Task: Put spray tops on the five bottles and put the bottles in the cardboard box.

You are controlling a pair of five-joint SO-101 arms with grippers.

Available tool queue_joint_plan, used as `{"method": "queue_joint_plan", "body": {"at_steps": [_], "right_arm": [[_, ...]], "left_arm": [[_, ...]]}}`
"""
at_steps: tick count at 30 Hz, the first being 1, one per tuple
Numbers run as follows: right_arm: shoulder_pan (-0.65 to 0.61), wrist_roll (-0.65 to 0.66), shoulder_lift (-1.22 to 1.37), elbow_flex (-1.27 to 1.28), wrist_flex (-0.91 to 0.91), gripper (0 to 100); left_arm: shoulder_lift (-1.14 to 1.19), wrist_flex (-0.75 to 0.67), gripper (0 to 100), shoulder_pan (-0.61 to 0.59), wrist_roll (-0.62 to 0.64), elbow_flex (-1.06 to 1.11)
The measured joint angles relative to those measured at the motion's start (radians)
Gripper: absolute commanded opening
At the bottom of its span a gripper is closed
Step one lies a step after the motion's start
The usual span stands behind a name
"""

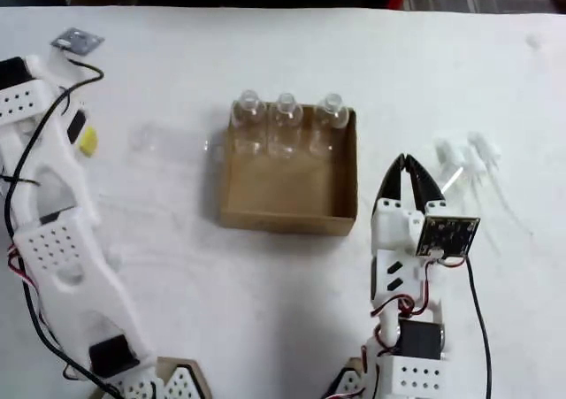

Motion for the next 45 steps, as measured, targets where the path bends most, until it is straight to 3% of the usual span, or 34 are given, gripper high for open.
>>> {"method": "queue_joint_plan", "body": {"at_steps": [3,7,10,15,21,26,32,39,45], "right_arm": [[-0.003,0.0,0.0,0.0,0.009,2.2],[-0.014,0.0,0.0,0.0,0.009,2.2],[-0.014,0.0,0.0,0.0,0.009,2.2],[-0.018,0.0,0.0,0.0,0.009,2.2],[-0.018,0.0,0.0,0.0,0.009,2.2],[-0.018,0.0,0.0,0.0,0.009,2.2],[-0.018,0.0,0.0,0.0,0.009,2.2],[-0.018,0.0,0.0,0.0,0.009,2.2],[-0.018,0.0,0.0,0.0,0.009,2.2]], "left_arm": [[-0.126,0.0,15,0.021,0.078,0.157],[-0.376,-0.005,15,0.12,0.083,0.436],[-0.588,-0.091,15,0.195,0.083,0.617],[-0.833,-0.379,15,0.262,0.086,0.914],[-0.85,-0.796,15,0.29,0.089,1.221],[-0.763,-1.14,15,0.276,0.103,1.304],[-0.597,-1.379,15,0.261,0.264,1.306],[-0.496,-1.409,15,0.261,0.193,1.306],[-0.493,-1.298,15,0.261,0.107,1.306]]}}
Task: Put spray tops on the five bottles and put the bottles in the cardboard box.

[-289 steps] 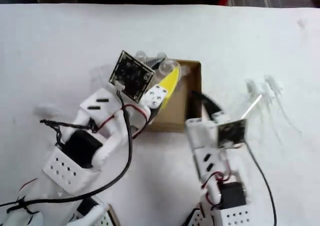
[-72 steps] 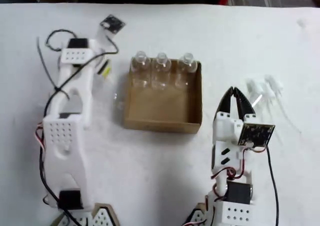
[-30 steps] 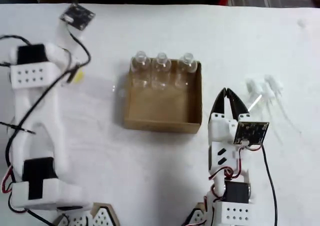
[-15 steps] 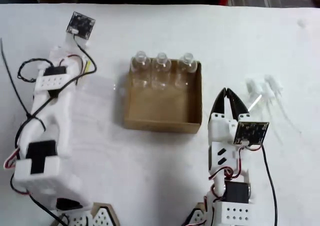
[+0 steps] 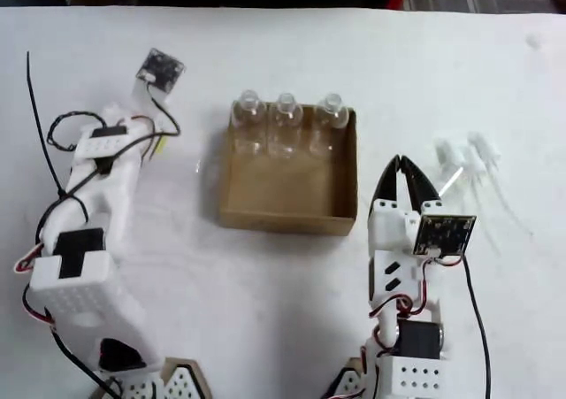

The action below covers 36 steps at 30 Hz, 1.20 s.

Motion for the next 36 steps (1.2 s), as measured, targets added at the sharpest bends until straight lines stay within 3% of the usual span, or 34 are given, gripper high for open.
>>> {"method": "queue_joint_plan", "body": {"at_steps": [11,19,27,31,36], "right_arm": [[0.0,0.0,0.0,0.0,0.0,2.2],[0.0,0.0,0.0,0.0,0.0,2.2],[0.0,0.0,0.0,0.0,0.0,2.2],[0.0,0.0,0.0,0.0,0.0,2.2],[0.0,0.0,0.0,0.0,0.0,2.2]], "left_arm": [[0.0,0.284,15,-0.002,-0.336,-0.003],[-0.095,0.542,15,-0.048,-0.364,-0.074],[-0.345,0.812,15,-0.066,-0.402,-0.094],[-0.5,0.927,15,0.009,-0.414,-0.094],[-0.6,0.959,15,0.158,-0.42,-0.06]]}}
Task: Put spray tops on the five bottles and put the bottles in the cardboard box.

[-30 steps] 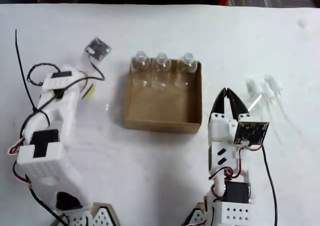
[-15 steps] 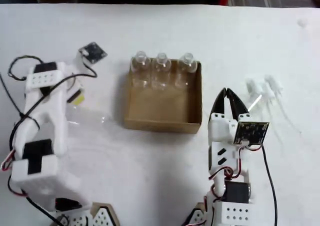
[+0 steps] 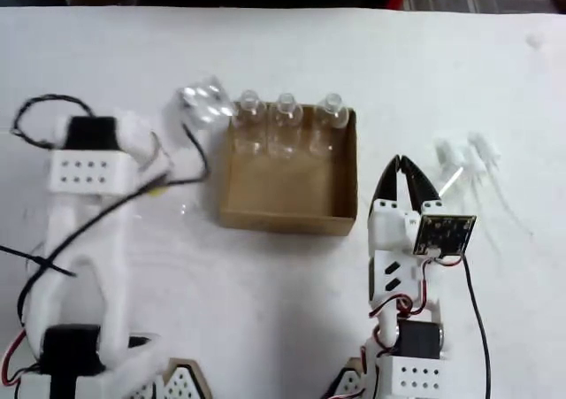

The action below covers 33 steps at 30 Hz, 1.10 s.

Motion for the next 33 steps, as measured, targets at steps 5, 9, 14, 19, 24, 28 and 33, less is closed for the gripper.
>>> {"method": "queue_joint_plan", "body": {"at_steps": [5,9,14,19,24,28,33], "right_arm": [[0.0,0.0,0.0,0.0,0.0,2.2],[0.0,0.0,0.0,0.0,0.0,2.2],[0.0,0.0,0.0,0.0,0.0,2.2],[0.0,0.0,0.0,0.0,0.0,2.2],[0.0,0.0,0.0,0.0,0.0,2.2],[0.0,0.0,0.0,0.0,0.0,2.2],[0.0,0.0,0.0,0.0,0.0,2.2]], "left_arm": [[-0.032,0.0,15,0.126,-0.166,0.158],[-0.038,-0.002,15,0.184,-0.339,0.259],[-0.038,-0.092,15,0.192,-0.479,0.338],[-0.038,-0.172,15,0.196,-0.494,0.39],[-0.038,-0.247,27,0.198,-0.499,0.43],[-0.038,-0.284,28,0.198,-0.499,0.47],[-0.038,-0.315,28,0.183,-0.52,0.47]]}}
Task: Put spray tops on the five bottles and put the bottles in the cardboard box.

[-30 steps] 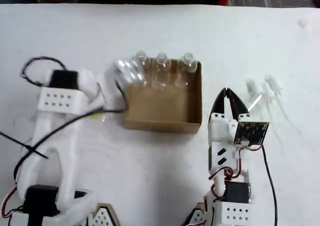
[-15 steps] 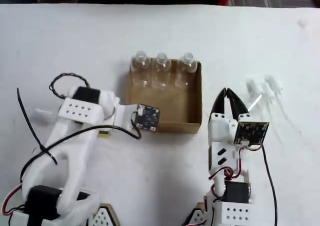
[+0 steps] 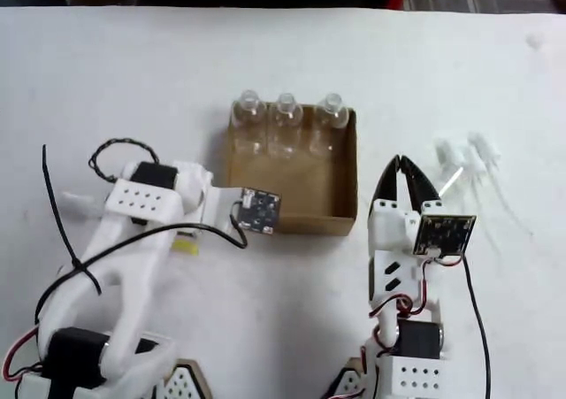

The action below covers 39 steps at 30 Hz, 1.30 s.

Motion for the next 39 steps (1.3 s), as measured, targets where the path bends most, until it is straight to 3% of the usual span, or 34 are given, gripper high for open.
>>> {"method": "queue_joint_plan", "body": {"at_steps": [7,19,39], "right_arm": [[0.0,0.0,0.0,0.0,0.0,2.2],[0.0,0.0,0.0,0.0,0.0,2.2],[0.0,0.0,0.0,0.0,0.0,2.2]], "left_arm": [[0.002,-0.055,28,-0.021,-0.018,0.0],[0.198,-0.077,25,-0.023,-0.02,-0.031],[0.206,-0.135,24,-0.025,-0.025,-0.031]]}}
